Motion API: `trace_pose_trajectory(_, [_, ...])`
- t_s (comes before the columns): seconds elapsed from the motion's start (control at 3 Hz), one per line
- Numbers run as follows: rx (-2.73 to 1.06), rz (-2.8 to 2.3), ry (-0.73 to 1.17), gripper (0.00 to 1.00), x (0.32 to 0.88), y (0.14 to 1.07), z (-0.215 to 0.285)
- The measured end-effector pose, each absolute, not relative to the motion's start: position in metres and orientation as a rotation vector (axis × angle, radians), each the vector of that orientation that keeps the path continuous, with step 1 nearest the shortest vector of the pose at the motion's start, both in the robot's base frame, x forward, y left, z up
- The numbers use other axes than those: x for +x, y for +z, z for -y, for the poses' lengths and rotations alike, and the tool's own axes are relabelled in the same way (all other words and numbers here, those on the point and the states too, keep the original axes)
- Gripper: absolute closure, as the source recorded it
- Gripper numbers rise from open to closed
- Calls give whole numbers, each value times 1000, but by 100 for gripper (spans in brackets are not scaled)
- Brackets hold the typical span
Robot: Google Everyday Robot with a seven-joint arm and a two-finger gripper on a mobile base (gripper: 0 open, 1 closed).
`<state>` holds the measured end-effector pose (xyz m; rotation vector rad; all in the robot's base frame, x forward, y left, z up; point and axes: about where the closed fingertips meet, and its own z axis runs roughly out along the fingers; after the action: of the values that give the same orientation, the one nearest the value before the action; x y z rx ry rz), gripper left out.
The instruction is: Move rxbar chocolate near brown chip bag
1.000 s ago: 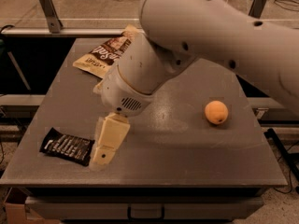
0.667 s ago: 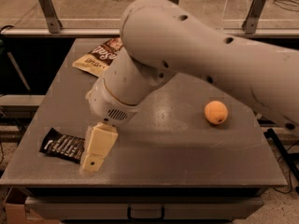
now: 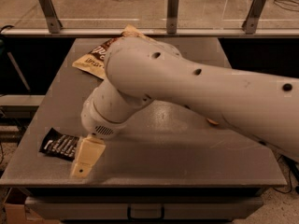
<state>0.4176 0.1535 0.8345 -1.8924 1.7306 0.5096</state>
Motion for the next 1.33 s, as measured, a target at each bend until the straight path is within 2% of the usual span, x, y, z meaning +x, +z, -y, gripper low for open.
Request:
trace_pose_trajectory(0.33, [-1848, -1750, 511, 17, 421, 825, -160])
trace_pose_trajectory(1.33, [-1801, -1769, 524, 87, 422, 826, -167])
